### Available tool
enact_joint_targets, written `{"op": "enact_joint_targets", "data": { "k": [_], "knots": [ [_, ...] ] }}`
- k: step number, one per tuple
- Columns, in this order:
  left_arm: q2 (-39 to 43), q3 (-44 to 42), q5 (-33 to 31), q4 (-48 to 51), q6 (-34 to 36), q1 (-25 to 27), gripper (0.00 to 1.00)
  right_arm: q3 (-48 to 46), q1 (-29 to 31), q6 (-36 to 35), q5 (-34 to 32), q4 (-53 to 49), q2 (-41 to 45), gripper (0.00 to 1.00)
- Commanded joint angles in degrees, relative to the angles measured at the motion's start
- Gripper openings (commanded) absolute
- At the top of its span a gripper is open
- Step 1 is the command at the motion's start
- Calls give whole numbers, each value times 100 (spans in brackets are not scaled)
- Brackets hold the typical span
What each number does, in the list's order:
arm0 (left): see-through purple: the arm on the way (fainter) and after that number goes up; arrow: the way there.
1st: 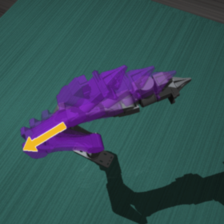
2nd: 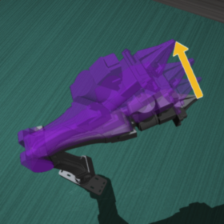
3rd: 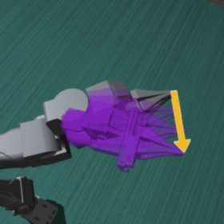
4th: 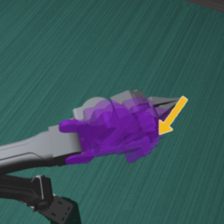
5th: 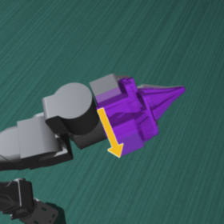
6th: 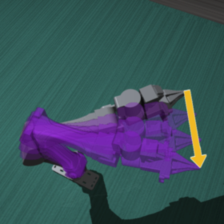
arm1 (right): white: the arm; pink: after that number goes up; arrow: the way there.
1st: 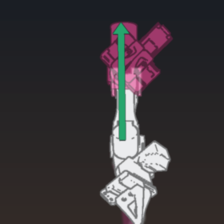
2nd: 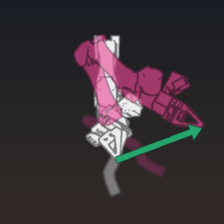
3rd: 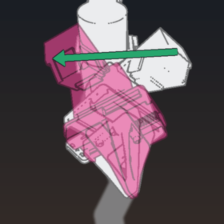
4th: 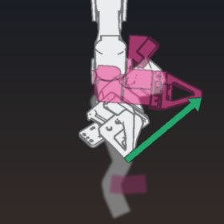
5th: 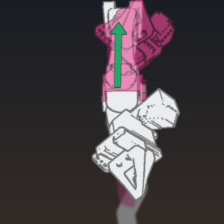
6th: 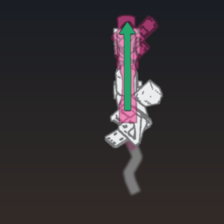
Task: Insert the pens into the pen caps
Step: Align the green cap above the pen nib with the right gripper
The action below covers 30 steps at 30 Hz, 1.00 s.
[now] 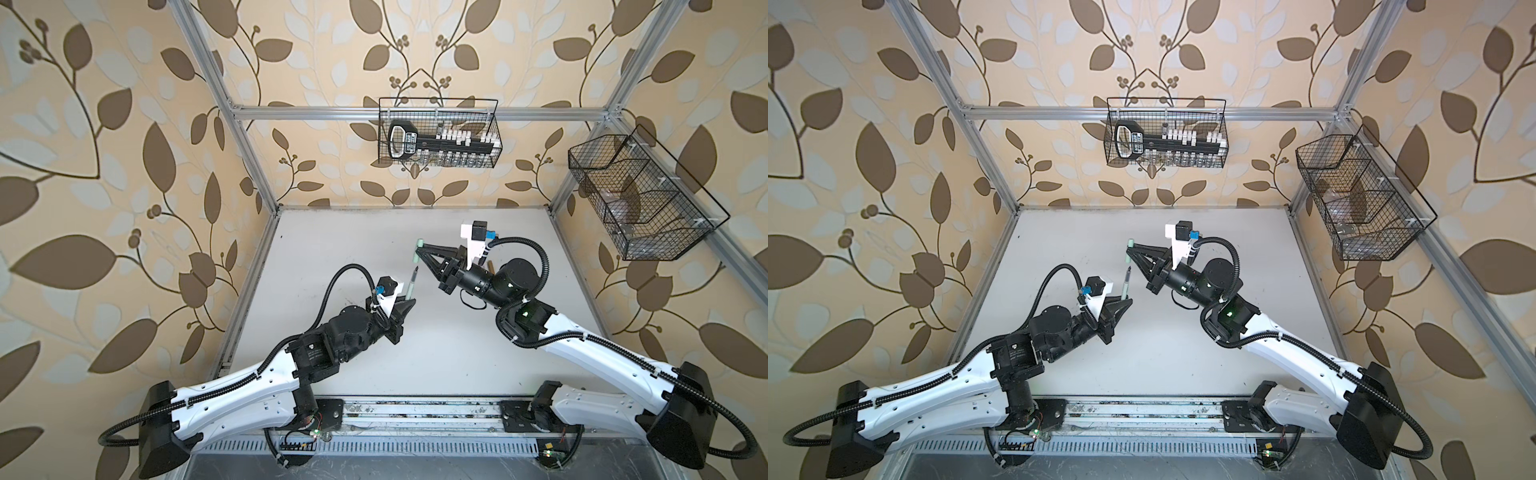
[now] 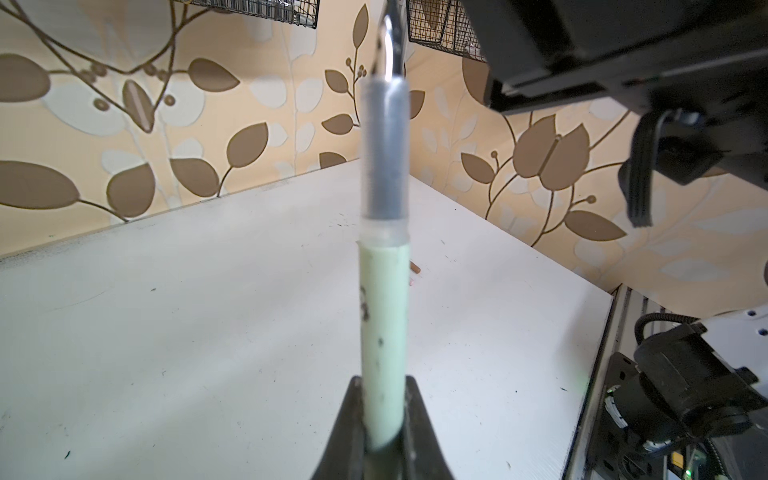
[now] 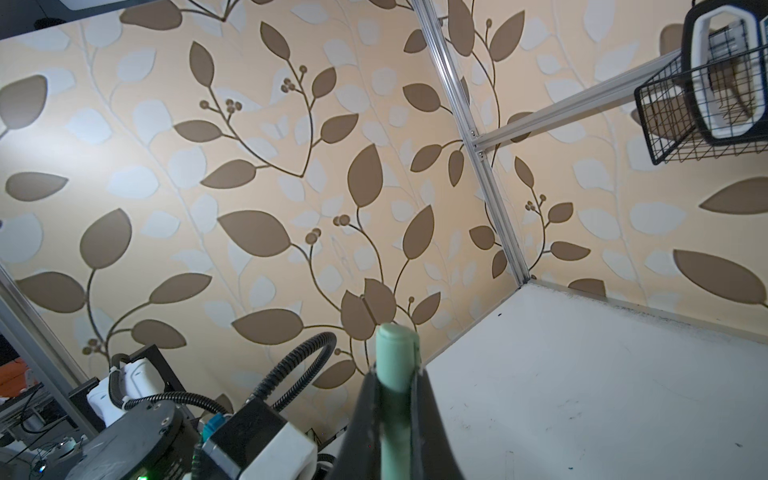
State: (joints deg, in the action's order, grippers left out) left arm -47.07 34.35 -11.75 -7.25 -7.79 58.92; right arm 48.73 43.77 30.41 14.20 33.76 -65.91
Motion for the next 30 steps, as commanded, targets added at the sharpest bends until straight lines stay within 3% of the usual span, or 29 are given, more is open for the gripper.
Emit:
{"op": "enact_joint_targets", "data": {
  "k": [1, 30],
  "knots": [
    [103, 19, 127, -138, 23, 32, 0, 129, 33, -42, 93, 5, -2, 0],
    [-37, 108, 199, -137, 23, 31, 0, -56, 35, -44, -188, -427, 437, 0]
  ]
}}
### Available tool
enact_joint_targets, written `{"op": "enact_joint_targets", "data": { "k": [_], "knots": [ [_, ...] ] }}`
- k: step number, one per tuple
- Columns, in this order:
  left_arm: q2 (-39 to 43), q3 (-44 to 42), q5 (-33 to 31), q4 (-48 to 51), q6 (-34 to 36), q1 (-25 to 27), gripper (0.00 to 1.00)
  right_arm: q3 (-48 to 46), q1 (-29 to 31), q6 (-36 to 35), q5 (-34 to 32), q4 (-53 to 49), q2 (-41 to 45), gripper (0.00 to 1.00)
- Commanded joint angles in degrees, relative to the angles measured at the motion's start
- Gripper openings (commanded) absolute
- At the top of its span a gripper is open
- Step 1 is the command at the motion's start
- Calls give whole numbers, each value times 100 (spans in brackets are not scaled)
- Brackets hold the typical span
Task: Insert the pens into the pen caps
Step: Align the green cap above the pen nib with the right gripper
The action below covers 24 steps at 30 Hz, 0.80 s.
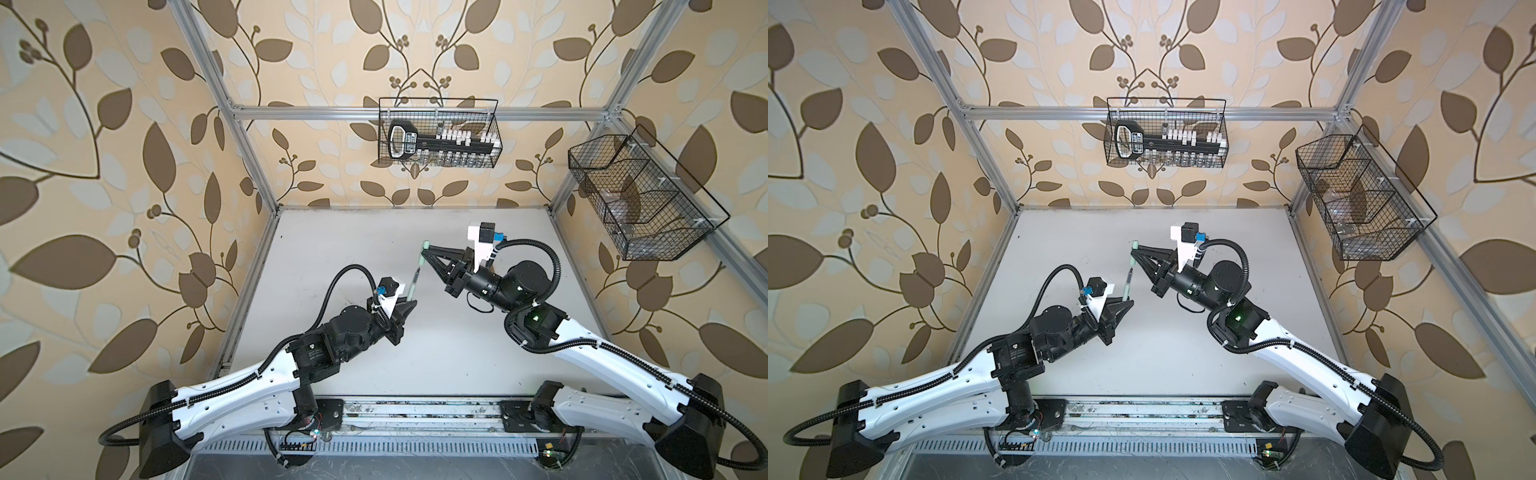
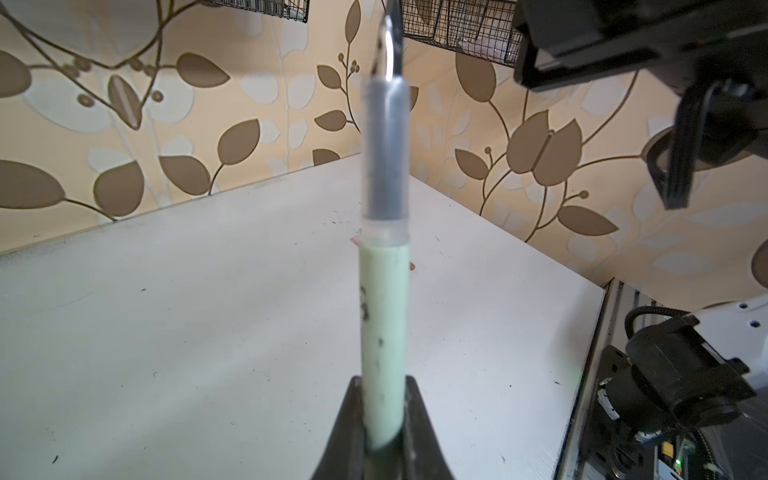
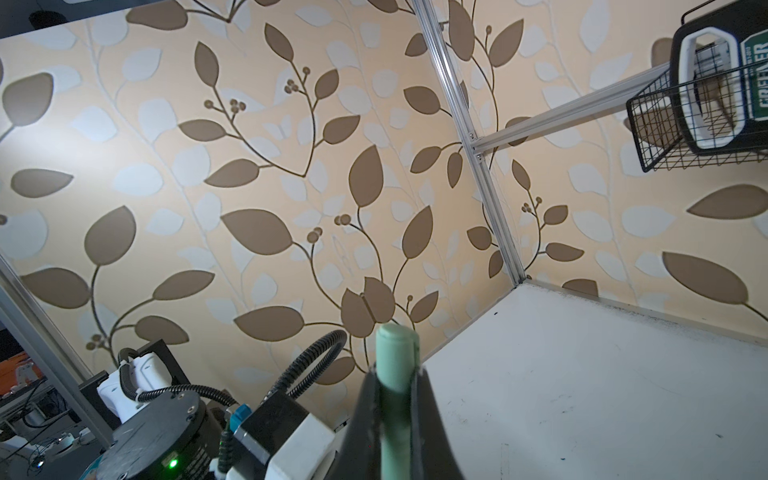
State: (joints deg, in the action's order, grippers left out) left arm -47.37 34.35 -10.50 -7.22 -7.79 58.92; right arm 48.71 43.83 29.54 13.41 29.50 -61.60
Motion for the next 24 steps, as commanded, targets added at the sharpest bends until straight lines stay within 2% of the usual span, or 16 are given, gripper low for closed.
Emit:
{"op": "enact_joint_targets", "data": {
  "k": [1, 24],
  "knots": [
    [-7, 108, 65, -139, 23, 24, 0, -55, 26, 46, -111, -30, 7, 0],
    [44, 116, 23, -109, 19, 29, 0, -116, 28, 84, -42, -236, -36, 0]
  ]
}}
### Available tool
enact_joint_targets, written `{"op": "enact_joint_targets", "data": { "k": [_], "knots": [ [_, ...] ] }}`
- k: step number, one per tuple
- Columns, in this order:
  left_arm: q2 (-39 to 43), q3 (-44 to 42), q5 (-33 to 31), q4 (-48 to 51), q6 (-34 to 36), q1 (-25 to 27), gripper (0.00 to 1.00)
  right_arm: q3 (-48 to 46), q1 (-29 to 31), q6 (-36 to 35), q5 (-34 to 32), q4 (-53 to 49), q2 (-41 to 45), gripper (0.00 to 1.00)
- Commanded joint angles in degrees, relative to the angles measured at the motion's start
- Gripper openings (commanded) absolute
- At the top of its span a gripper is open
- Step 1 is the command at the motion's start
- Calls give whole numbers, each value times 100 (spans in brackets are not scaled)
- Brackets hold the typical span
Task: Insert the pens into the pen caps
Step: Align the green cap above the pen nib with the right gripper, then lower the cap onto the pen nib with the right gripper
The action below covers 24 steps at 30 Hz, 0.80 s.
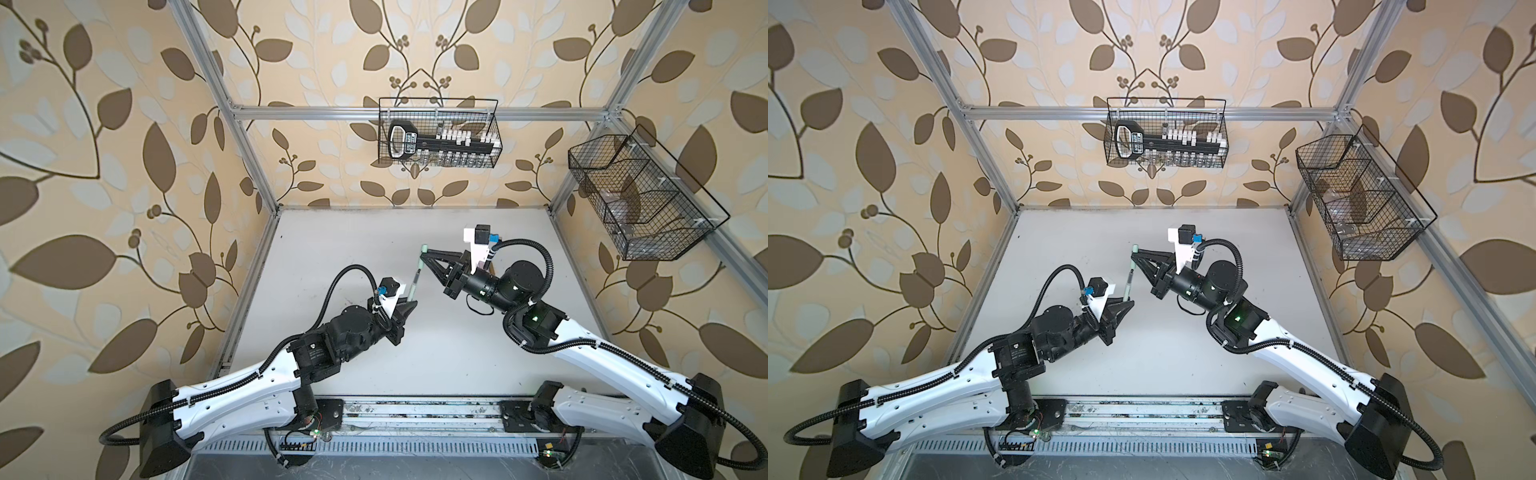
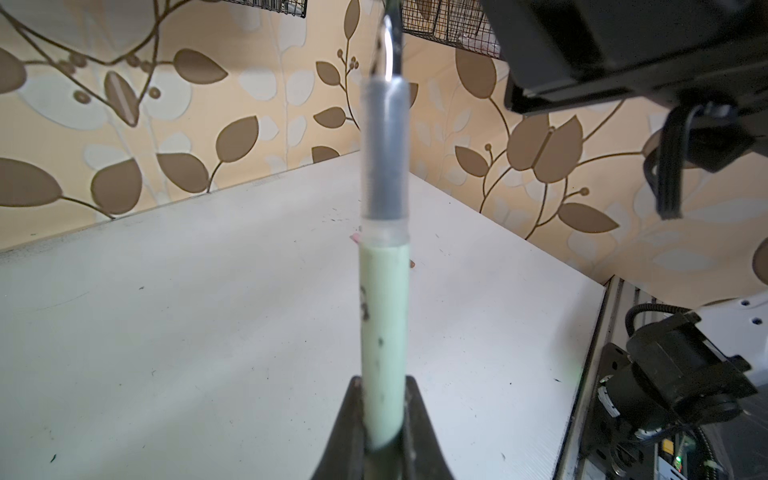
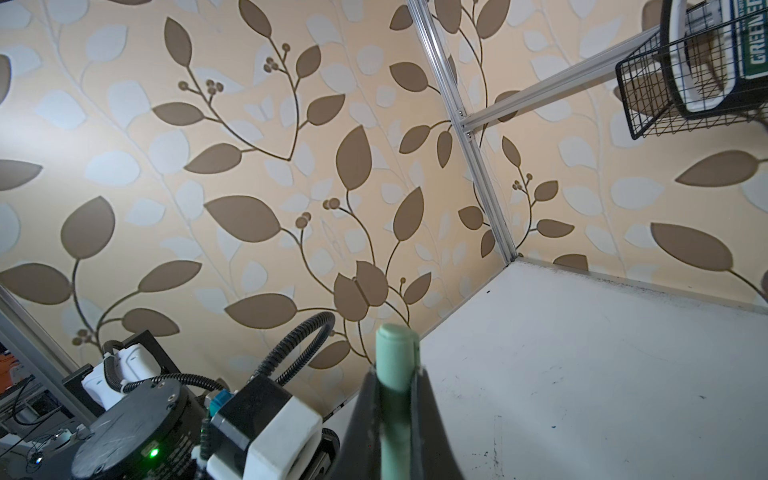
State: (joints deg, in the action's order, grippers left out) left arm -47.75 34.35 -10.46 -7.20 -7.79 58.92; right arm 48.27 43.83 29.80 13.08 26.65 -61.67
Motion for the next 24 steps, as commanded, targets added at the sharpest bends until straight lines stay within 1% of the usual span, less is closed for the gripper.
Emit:
{"op": "enact_joint_targets", "data": {
  "k": [1, 10, 15, 19, 24],
  "knots": [
    [85, 121, 22, -119, 23, 29, 0, -85, 29, 78, 6, 80, -38, 0],
    [152, 134, 55, -146, 45, 28, 0, -187, 29, 92, -7, 88, -12, 0],
    [138, 160, 41, -141, 58, 27, 0, -243, 39, 151, 35, 186, -7, 0],
    [111, 217, 61, -124, 85, 25, 0, -388, 55, 288, 54, 471, -8, 0],
    [56, 251, 57, -125, 82, 23, 0, -385, 59, 294, 55, 476, -11, 0]
  ]
}}
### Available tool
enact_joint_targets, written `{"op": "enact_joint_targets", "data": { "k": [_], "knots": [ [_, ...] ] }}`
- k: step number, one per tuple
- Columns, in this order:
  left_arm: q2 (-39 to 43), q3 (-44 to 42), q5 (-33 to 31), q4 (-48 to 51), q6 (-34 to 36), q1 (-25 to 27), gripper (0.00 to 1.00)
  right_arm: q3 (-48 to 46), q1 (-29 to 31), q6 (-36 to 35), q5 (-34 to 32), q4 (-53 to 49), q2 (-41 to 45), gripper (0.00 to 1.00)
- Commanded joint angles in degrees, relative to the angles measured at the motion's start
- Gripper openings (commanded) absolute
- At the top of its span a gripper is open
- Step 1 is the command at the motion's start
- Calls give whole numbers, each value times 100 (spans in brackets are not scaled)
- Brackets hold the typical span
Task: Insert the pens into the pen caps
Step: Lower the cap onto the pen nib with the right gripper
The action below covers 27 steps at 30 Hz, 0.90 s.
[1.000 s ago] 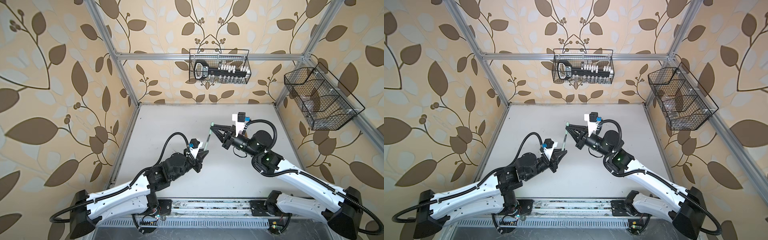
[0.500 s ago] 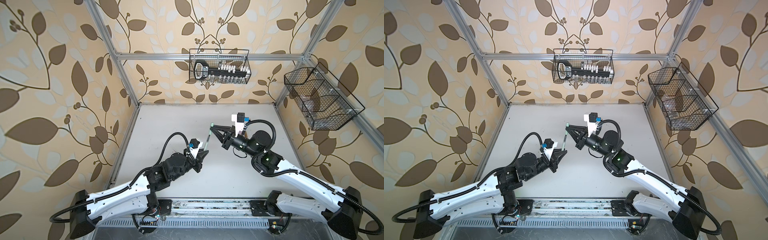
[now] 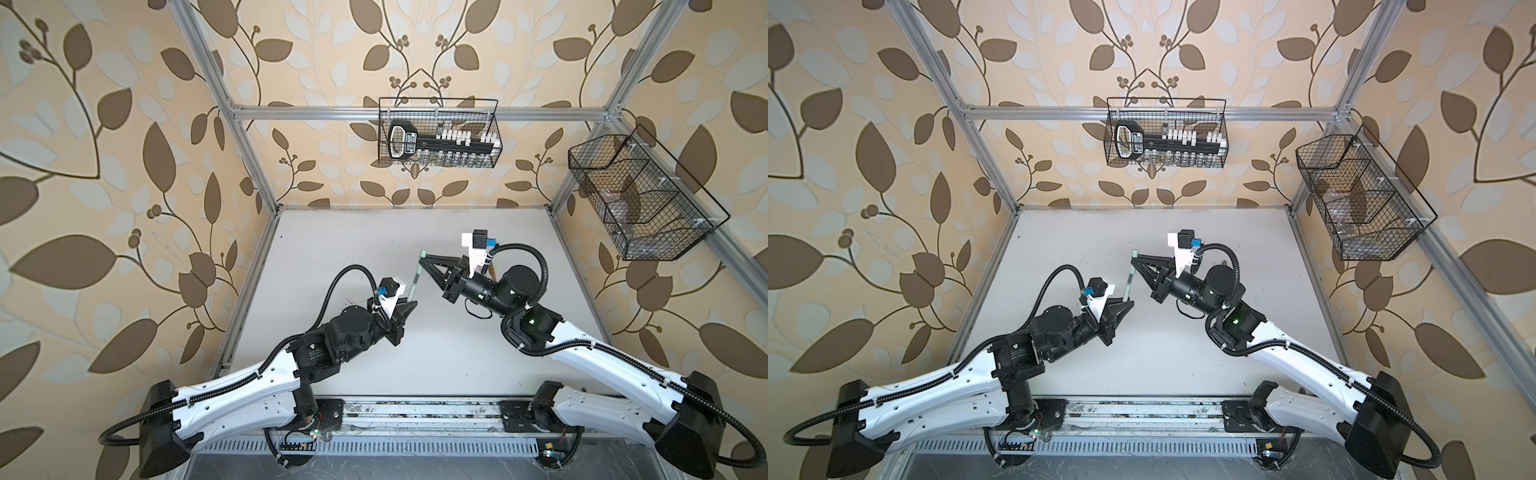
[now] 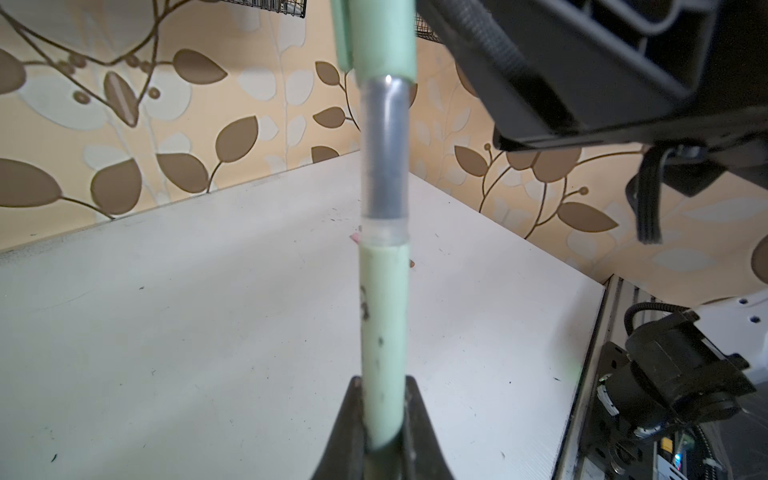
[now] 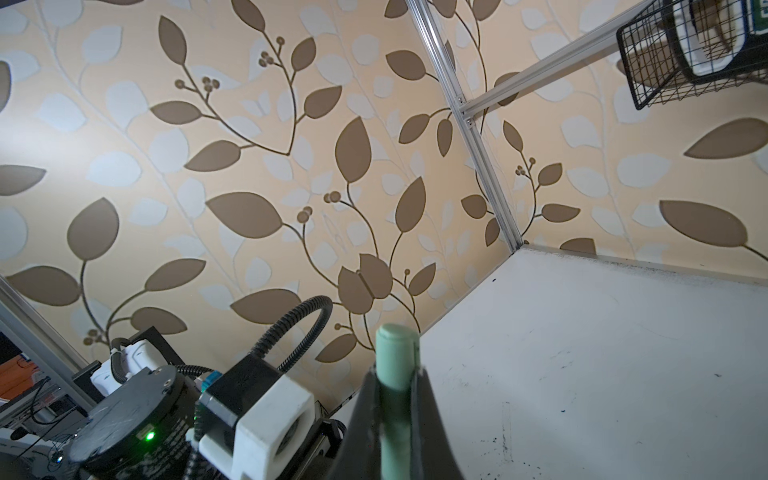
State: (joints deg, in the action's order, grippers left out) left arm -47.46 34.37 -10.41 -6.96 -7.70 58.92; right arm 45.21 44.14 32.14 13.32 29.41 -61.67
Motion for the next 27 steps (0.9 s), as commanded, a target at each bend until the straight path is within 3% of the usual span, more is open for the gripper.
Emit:
{"op": "enact_joint_targets", "data": {
  "k": [1, 19, 27],
  "knots": [
    [27, 262, 48, -127, 83, 29, 0, -83, 33, 47, 35, 186, -8, 0],
    [-164, 695, 263, -17, 323, 32, 0, -329, 244, -67, -337, 328, 22, 0],
    [58, 757, 43, -53, 329, 24, 0, -340, 308, -324, -372, 1, 100, 0]
  ]
}}
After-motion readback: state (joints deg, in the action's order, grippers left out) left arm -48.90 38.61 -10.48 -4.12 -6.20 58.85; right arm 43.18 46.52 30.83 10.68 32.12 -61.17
